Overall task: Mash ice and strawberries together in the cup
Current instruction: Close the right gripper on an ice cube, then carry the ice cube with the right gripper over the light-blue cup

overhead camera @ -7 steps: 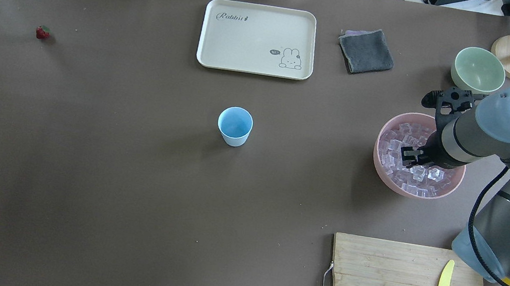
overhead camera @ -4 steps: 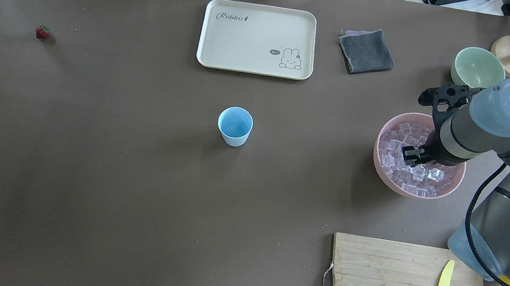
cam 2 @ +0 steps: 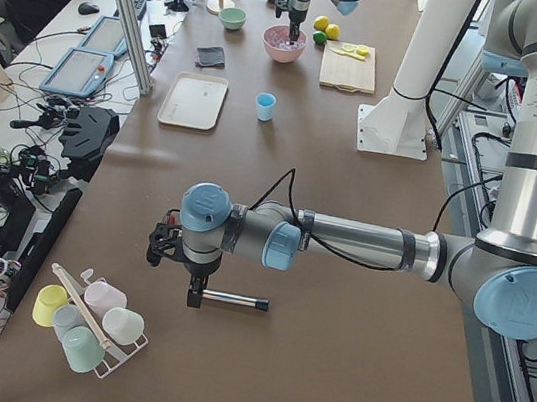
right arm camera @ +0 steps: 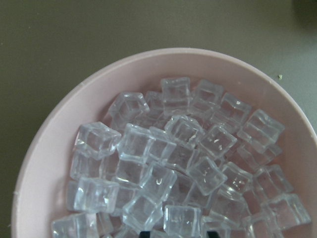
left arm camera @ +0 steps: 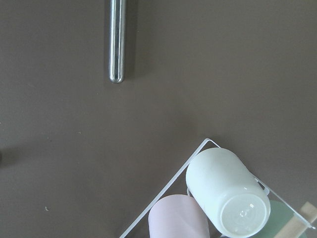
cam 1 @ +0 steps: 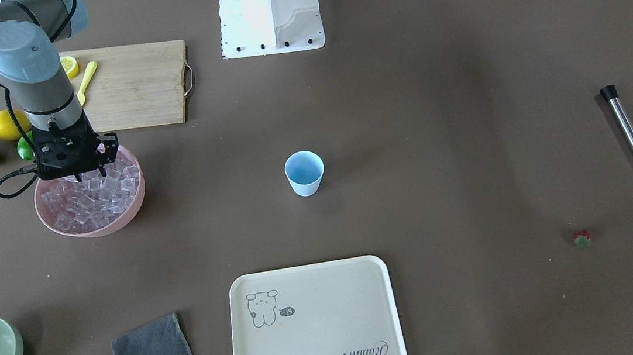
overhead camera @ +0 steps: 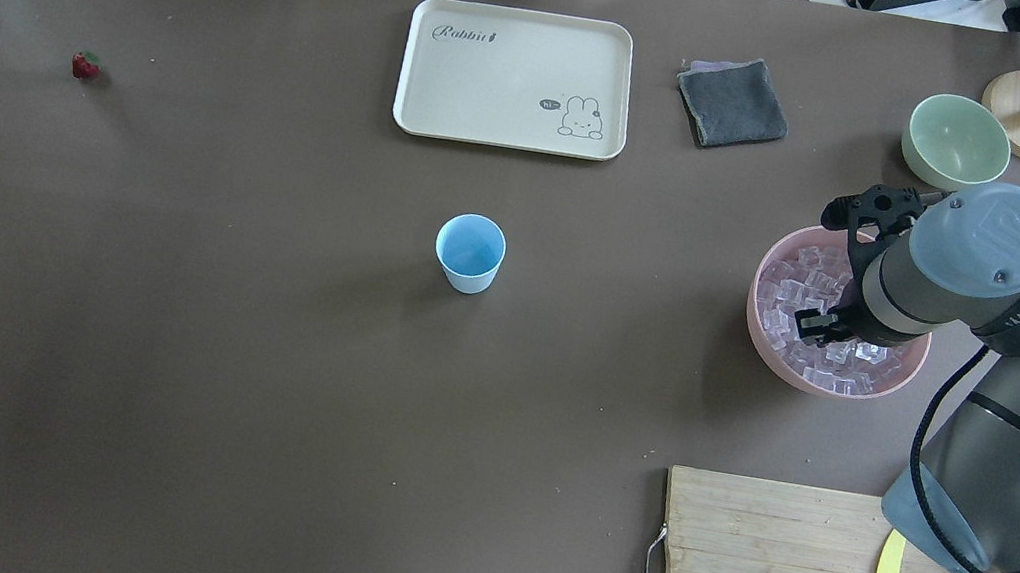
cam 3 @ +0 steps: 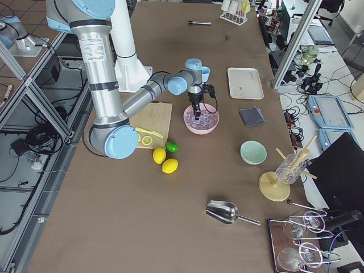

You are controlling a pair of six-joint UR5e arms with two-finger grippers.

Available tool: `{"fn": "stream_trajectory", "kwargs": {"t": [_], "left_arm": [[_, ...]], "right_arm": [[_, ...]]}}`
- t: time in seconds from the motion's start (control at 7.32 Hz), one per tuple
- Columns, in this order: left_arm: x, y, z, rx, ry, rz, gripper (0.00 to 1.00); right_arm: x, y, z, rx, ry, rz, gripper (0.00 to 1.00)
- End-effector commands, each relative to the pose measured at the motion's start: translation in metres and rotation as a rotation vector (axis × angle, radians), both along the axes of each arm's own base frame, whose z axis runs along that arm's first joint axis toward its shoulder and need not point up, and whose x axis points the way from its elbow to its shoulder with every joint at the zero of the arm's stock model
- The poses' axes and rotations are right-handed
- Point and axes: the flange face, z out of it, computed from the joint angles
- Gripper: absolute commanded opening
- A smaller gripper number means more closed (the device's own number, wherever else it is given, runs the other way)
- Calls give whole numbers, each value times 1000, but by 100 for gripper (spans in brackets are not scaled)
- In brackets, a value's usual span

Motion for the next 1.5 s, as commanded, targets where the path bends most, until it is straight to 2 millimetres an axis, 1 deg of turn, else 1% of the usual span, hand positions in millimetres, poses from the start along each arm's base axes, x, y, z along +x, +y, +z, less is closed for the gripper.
{"fn": "stream_trajectory", "kwargs": {"t": [0.0, 0.14, 0.27, 0.41, 0.55, 0.68, 0.82, 0.96, 1.09, 1.23, 1.37], "left_arm": [[0, -1, 1, -2, 0, 0, 99], [0, -1, 2, -3, 0, 0, 99], [0, -1, 0, -1, 0, -1, 99], [0, -1, 0, 0, 0, 0, 99], [0, -1, 0, -1, 0, -1, 99], [0, -1, 0, -1, 0, -1, 99], [0, -1, 0, 0, 0, 0, 99], [0, -1, -1, 1, 0, -2, 99], [0, -2, -4, 7, 0, -2, 99], [0, -3, -6, 9, 1, -3, 99], [0, -6, -7, 10, 1, -3, 99]], "right_arm": [[-3, 1, 4, -2, 7, -8, 26], [-3, 1, 6, -4, 10, -8, 22], [-2, 1, 0, -1, -2, -9, 15], [-2, 0, -6, 0, -13, -10, 10], [0, -6, -16, 12, -28, 0, 9], [15, -23, -39, 18, -78, 26, 9], [21, -37, -68, 36, -131, 40, 9], [9, -46, -89, 41, -152, 54, 8], [-18, -57, -117, 19, -168, 77, 7], [-52, -58, -160, -24, -213, 128, 7], [-85, -52, -195, -49, -252, 145, 7]]}}
